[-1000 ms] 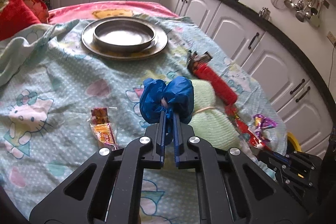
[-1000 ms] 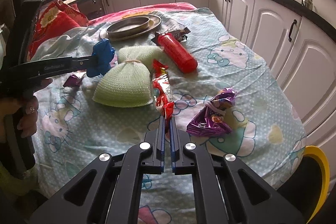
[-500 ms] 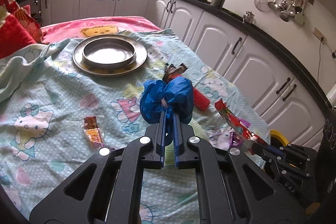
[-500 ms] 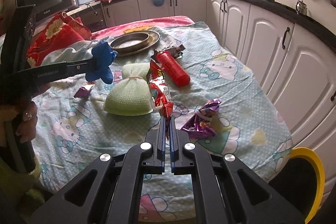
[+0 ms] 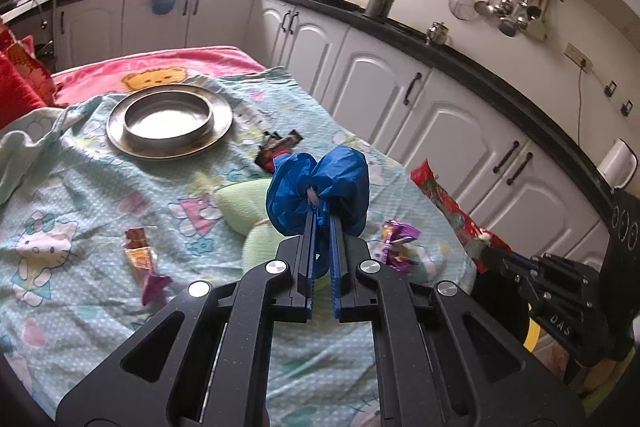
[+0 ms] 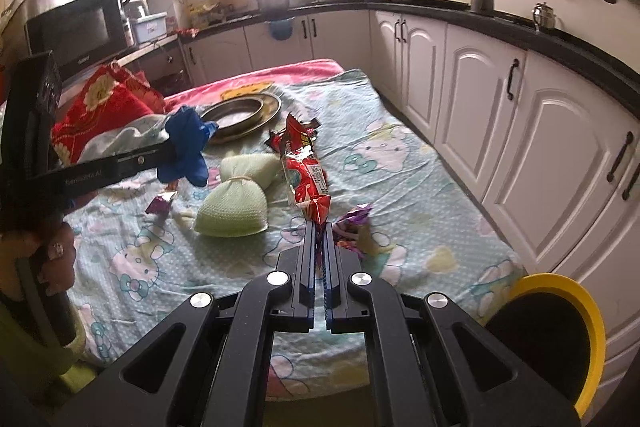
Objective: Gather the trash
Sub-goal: 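Carry the blue bag with the left tool while the right tool carries the red wrapper to the bin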
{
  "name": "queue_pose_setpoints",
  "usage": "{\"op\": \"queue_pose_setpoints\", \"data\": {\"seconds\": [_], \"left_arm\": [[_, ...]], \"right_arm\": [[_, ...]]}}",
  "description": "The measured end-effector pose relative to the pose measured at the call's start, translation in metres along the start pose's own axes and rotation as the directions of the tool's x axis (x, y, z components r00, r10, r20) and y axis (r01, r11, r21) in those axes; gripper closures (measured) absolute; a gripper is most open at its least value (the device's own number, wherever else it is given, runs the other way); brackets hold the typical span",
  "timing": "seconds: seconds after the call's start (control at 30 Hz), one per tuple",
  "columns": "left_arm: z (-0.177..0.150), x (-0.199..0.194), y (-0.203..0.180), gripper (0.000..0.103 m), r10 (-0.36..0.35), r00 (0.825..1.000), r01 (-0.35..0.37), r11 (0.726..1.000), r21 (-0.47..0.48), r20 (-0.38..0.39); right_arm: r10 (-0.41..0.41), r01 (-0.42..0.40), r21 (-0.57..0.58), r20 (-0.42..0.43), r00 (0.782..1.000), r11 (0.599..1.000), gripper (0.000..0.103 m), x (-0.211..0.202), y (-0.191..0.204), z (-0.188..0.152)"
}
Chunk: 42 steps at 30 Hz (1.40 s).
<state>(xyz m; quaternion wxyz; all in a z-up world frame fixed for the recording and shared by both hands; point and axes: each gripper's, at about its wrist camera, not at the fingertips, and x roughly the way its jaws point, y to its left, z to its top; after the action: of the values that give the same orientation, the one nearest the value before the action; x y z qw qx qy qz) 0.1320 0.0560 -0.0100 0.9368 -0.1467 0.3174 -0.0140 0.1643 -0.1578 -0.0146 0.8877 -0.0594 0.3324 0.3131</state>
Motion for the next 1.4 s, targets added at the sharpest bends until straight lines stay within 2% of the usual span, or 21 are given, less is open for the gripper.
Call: {"op": "queue_pose_setpoints", "data": {"seconds": [0.43,0.9,1.4], "left_arm": [[-0.007,-0.004,-0.037,0.100,-0.049,0.999,0.049,0.996,0.074,-0.006],[-0.019,0.004,-0.079,0.100,-0.099,0.995,0.102,0.984,0.144,-0.029],[-0.034,0.015,-0.140,0.100,-0.171,0.983,0.182,0.957,0.227,-0.068]], "right_arm": [[-0.063,0.060,0.046,0.057,0.996,0.997,0.100,-0.035,-0.025,-0.006],[-0.137,0.126,0.132,0.082,0.987,0.983,0.100,-0.065,-0.062,-0.021],[-0.211,0.178,0.256,0.110,0.971,0.950,0.100,-0.100,-0.107,-0.040]]}}
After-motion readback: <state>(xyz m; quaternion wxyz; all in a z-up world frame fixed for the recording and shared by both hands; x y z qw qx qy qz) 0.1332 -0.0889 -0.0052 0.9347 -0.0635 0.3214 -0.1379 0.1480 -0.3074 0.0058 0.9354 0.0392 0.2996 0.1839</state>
